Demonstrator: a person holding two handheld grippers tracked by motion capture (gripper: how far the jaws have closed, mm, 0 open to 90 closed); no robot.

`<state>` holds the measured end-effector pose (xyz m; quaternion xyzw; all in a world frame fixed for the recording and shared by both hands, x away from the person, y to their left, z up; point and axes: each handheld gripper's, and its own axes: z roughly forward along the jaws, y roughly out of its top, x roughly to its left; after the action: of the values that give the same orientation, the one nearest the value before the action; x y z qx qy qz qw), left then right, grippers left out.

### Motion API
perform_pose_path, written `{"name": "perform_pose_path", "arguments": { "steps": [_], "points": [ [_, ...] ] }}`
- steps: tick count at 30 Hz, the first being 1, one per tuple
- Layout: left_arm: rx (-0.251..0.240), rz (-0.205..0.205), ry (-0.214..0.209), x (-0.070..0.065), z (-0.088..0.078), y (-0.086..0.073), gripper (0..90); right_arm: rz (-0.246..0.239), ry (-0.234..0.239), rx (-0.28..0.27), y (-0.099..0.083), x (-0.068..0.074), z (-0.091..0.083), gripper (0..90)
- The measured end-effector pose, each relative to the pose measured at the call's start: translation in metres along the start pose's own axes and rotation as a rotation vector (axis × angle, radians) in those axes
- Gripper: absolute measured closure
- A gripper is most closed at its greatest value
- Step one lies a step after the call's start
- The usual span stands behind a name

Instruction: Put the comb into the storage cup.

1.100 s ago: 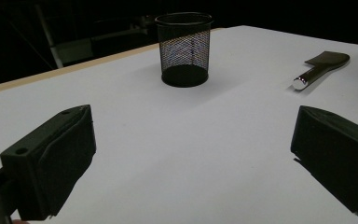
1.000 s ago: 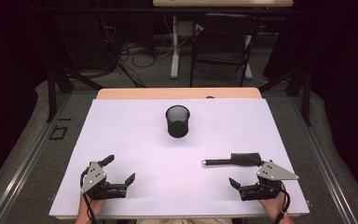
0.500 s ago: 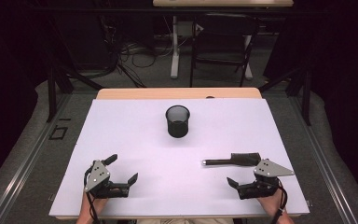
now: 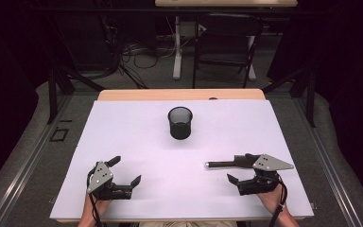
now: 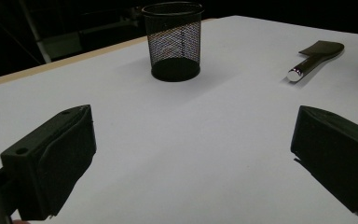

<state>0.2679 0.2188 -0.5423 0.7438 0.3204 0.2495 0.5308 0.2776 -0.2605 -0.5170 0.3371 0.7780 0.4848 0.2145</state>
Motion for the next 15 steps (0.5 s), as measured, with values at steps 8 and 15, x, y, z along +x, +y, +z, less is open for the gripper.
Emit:
{"name": "perform_pose_path", "arguments": {
  "steps": [8,15],
  "points": [
    [0.000,-0.004,0.001,0.001,0.001,0.000,0.1,0.009,0.006,0.014,0.010,-0.003,0.011,0.0],
    [0.006,0.004,-0.004,0.000,0.002,0.000,0.1,0.014,0.012,0.031,0.017,-0.006,0.020,0.0]
  ]
}}
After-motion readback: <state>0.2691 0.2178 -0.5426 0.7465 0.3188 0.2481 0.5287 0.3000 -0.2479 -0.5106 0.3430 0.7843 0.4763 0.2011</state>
